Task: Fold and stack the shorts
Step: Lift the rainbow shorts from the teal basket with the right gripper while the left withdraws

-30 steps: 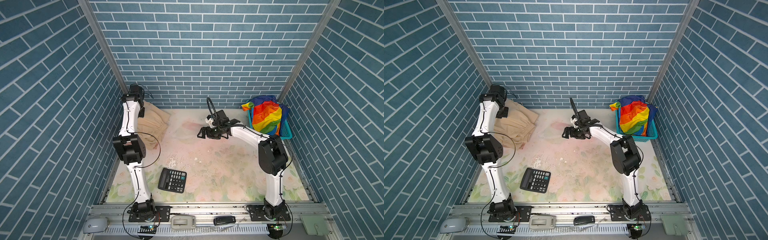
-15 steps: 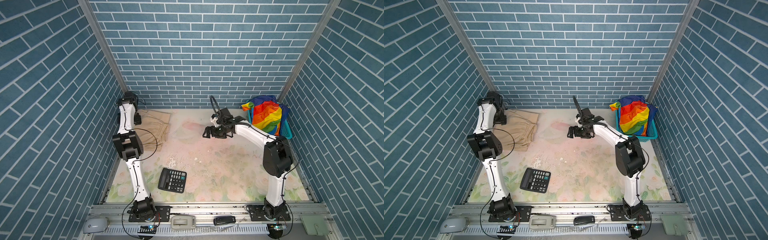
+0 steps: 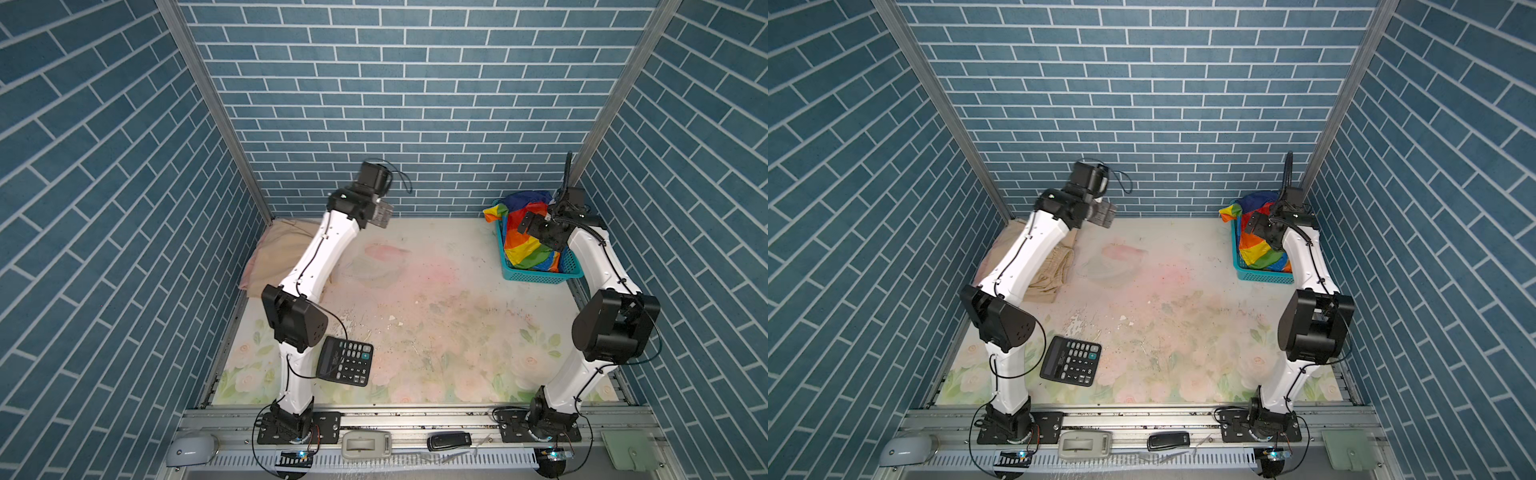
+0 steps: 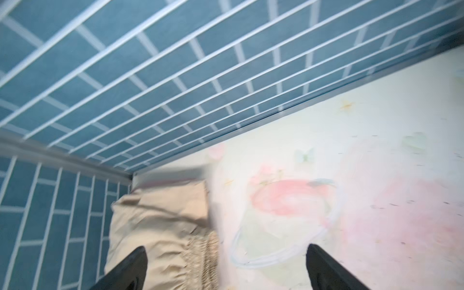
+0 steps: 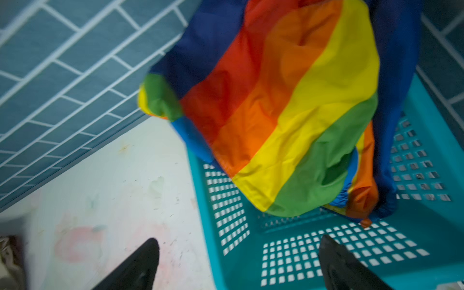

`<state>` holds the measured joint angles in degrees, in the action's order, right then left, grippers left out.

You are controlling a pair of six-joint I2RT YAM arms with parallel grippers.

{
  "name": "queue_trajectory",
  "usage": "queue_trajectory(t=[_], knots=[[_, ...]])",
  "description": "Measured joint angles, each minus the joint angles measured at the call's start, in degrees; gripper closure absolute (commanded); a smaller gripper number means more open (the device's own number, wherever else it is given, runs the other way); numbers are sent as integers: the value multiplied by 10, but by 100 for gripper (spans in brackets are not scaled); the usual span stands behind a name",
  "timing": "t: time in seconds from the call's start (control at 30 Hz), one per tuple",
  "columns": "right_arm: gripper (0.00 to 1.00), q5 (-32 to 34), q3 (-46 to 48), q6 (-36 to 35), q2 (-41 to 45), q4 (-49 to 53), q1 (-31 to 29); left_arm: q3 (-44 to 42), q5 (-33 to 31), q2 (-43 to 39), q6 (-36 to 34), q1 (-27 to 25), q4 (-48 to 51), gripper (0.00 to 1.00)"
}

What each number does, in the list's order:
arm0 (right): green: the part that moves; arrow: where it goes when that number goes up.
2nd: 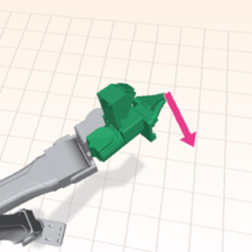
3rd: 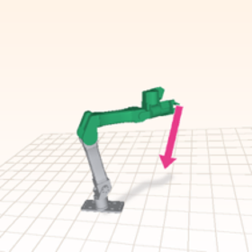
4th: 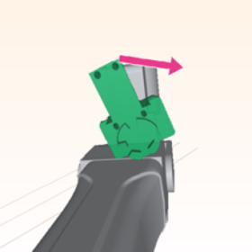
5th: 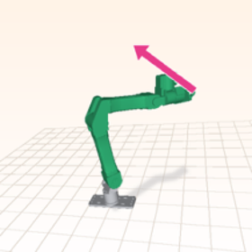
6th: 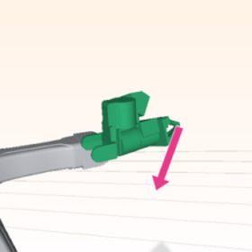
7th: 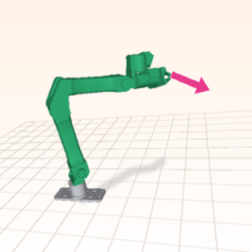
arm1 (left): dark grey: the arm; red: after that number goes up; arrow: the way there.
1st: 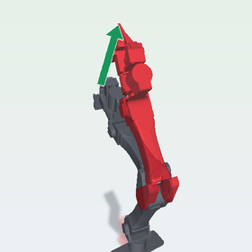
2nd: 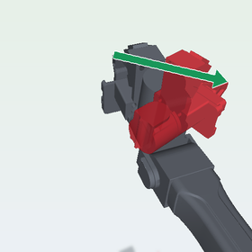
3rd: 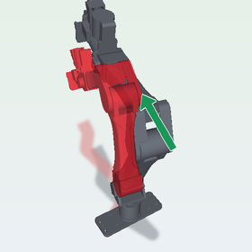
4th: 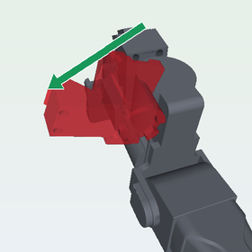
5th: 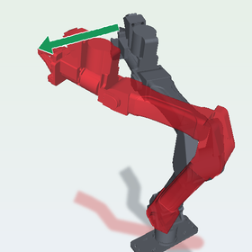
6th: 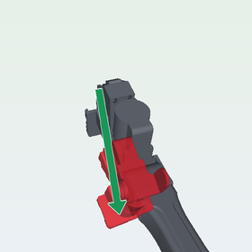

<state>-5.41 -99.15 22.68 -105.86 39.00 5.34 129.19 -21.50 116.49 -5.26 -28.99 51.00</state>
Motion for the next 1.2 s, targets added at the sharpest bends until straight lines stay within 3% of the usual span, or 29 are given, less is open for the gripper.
queue_trajectory(t=[0.2, 0.33, 0.47, 0.63, 0.67, 0.83, 1.0, 1.2], knots=[[2, 4, -89, -1, -136, 14, 35, -8, -54, 78, -52, -111, -68, 0], [13, 11, -158, -5, -211, 30, 43, 3, -49, 124, -57, -133, -67, 0], [37, 15, -227, -9, -276, 44, 50, 4, -33, 128, -51, -129, -63, 1], [94, 8, -249, -14, -302, 56, 52, 7, -2, 128, -35, -127, -61, 0], [100, 4, -250, -13, -302, 57, 52, 7, 4, 128, -32, -127, -58, 0], [100, -20, -253, -13, -283, 61, 49, 7, 18, 127, -17, -127, -49, 0], [100, -36, -261, -13, -206, 70, 21, 2, 29, 110, 8, -117, -40, 0], [100, -55, -401, -13, -123, 89, -64, -75, 45, 3, 38, -91, -47, 0]])
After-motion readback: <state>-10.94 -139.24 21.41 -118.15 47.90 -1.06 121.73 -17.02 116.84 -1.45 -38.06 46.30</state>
